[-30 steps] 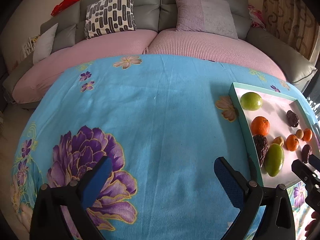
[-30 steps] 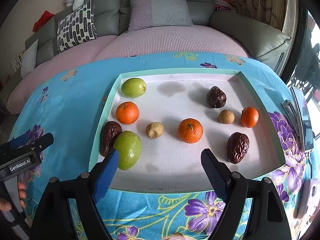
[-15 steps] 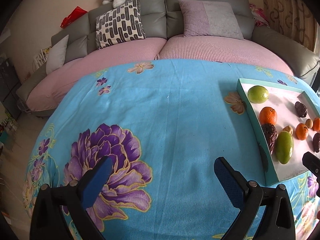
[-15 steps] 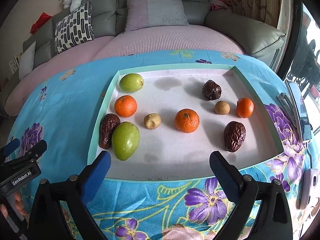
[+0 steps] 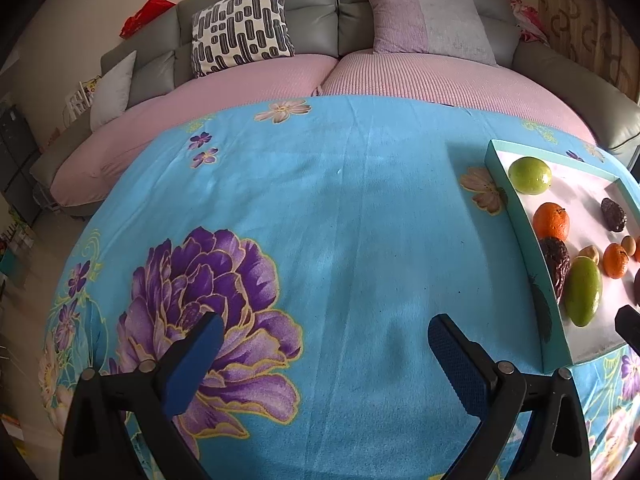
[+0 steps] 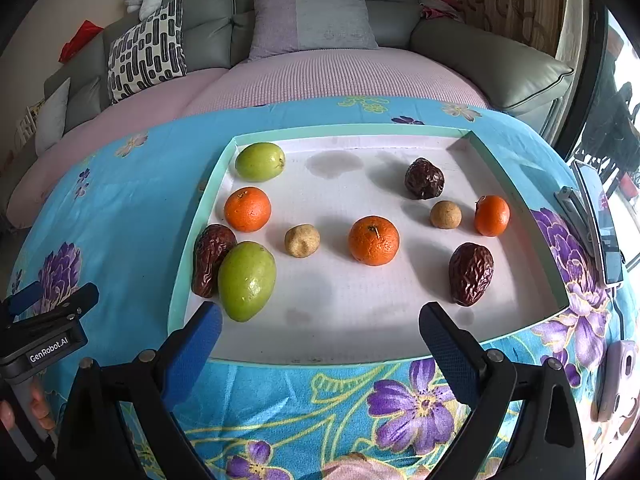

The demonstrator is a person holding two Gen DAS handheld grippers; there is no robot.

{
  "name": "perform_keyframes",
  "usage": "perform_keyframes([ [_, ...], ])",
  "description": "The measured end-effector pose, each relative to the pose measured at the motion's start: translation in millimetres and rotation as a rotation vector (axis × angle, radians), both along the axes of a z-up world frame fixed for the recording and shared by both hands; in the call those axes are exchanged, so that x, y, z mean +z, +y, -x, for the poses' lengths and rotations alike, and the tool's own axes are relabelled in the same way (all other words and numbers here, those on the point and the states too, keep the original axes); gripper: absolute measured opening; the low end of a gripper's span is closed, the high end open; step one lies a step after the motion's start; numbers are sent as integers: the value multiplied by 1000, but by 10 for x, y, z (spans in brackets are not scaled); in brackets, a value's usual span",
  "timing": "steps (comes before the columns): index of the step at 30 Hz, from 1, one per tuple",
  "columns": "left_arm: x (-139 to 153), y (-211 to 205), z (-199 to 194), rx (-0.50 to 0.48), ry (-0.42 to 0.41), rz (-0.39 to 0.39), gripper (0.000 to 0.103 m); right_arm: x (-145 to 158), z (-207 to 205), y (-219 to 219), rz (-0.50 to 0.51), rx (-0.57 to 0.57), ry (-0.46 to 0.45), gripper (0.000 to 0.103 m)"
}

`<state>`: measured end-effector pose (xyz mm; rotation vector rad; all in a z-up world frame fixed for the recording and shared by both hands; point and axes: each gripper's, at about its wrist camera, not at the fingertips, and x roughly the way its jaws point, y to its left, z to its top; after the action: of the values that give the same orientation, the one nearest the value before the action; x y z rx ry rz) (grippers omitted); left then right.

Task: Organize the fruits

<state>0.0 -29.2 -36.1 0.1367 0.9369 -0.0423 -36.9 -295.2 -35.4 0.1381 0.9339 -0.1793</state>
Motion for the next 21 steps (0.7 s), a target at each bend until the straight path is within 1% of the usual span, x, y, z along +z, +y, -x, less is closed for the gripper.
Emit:
perform_keyframes([
  [21, -31, 0, 5, -11, 18, 12, 103, -37, -13, 18, 17, 6, 22, 99],
])
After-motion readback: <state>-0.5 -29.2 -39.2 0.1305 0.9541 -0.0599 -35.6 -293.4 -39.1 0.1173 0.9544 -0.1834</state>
